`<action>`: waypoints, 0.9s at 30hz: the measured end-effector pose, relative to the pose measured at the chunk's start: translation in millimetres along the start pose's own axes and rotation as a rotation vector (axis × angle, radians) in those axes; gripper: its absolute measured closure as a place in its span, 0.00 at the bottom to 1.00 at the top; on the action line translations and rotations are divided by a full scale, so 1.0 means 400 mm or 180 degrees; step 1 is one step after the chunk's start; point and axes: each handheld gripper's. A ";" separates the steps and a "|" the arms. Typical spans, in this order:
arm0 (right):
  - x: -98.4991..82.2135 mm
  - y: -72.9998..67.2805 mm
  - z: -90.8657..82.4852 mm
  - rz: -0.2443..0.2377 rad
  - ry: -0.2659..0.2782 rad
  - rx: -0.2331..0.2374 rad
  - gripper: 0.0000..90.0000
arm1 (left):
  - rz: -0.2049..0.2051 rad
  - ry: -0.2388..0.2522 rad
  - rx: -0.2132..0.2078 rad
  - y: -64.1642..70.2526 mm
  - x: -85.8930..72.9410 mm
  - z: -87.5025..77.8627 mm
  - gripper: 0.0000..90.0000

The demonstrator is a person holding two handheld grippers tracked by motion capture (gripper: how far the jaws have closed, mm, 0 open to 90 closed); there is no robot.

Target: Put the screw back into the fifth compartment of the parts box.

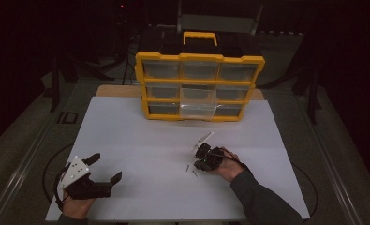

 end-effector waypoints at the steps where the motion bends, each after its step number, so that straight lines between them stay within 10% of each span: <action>1: 0.000 0.000 -0.002 0.0002 0.0005 0.0015 0.97 | -0.0001 0.0002 -0.0001 0.000 0.000 0.000 0.00; 27: 0.025 -0.009 -0.080 -0.0055 0.0134 0.0068 0.97 | 0.0004 0.0018 -0.0014 0.002 0.003 -0.003 0.00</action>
Point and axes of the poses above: each handheld gripper's, and its own axes: z roughly forward along the jaws, x roughly out of its top, y roughly to its right, and after that the axes turned 9 degrees about -y, right-handed
